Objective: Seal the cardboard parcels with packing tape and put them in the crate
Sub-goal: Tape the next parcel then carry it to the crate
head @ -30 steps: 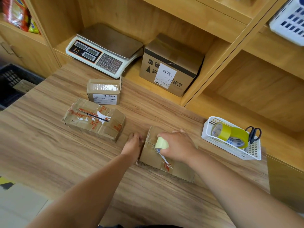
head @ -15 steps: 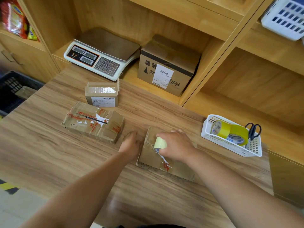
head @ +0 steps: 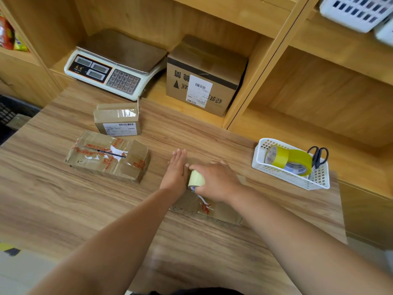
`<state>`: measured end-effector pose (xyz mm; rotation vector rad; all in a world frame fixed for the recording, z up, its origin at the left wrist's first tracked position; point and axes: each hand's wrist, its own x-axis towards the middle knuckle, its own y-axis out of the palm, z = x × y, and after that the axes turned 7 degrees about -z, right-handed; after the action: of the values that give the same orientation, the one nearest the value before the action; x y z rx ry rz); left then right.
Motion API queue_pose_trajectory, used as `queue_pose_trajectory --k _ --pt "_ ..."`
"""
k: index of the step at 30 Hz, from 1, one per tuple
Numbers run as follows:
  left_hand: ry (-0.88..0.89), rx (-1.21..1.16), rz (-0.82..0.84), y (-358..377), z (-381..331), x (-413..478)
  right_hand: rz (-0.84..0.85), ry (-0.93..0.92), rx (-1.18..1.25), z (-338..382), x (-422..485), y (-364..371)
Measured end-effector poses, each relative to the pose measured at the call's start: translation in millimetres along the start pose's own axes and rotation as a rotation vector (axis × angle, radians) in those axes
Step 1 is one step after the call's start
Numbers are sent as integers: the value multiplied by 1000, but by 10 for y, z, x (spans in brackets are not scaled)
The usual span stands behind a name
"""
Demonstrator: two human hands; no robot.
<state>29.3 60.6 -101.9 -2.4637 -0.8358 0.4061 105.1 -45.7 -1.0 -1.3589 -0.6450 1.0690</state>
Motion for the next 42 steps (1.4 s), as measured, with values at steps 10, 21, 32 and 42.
queue_pose_trajectory --k 10,21,32,42 --pt "-7 123 -36 59 -9 -6 -88 -44 -62 -365 -286 -62" --pt "-16 174 -12 60 -39 -37 -94 24 -55 -775 -701 -193" --pt "-20 167 -13 69 -69 -44 -83 82 -155 -1221 -1186 -245" --pt "-23 182 -8 76 -69 -44 -18 40 -308 -1258 -1182 -22"
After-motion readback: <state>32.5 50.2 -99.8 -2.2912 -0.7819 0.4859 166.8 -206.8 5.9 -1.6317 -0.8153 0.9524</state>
